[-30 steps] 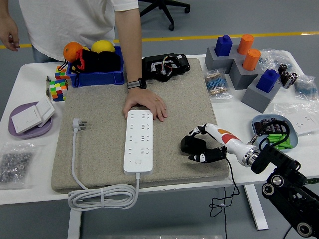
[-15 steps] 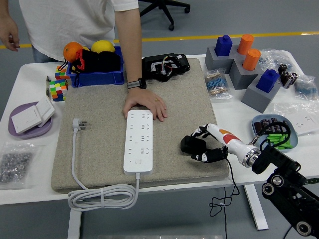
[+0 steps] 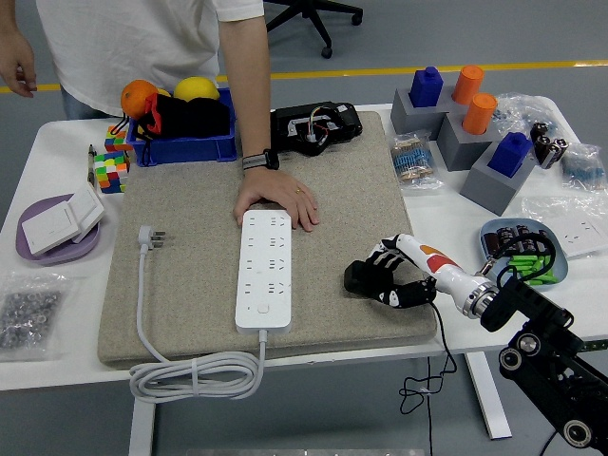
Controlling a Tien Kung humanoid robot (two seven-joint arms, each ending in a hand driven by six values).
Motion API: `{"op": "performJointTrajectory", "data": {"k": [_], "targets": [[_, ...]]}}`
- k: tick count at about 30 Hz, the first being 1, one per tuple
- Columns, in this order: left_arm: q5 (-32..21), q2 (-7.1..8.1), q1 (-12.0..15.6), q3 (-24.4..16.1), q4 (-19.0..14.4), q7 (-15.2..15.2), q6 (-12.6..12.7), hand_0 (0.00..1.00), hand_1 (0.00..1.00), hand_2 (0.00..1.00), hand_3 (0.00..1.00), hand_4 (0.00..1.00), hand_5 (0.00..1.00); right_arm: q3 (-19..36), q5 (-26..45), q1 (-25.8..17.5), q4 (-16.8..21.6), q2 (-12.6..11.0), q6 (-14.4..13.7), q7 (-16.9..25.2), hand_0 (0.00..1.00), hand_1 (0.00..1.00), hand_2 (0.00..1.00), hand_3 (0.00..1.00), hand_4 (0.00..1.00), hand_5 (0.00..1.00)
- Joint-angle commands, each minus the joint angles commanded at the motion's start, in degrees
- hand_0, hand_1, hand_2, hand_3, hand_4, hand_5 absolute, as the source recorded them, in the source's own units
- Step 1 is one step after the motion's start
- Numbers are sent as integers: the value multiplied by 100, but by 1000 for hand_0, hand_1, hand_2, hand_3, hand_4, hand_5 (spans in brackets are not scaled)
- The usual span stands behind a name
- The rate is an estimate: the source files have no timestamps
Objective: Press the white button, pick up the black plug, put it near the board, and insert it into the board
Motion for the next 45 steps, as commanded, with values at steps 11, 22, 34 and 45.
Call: {"op": "performJointTrajectory", "data": {"k": [11, 22, 34, 45], "targets": [[-11, 0, 20, 10, 0, 12, -5, 790, 740, 716, 772, 558, 481, -68, 93, -10, -19, -9, -36, 66, 479, 503, 558, 459, 868, 2], [3, 4, 58, 58, 0, 21, -21, 791, 740, 717, 772, 558, 482, -73, 60, -32, -75, 3, -53, 81, 481, 502, 559, 491, 854, 2], [68, 20, 60, 58, 0, 29, -34, 791, 740, 717, 772, 558, 484, -104, 92, -26, -31, -21, -21, 14, 476, 499, 558, 496, 843, 2], [56, 27, 54, 77, 0, 29, -35, 791, 740, 717, 772, 559, 483, -146, 114, 38, 534, -98, 53, -112, 478, 500, 560, 518, 841, 2]]}}
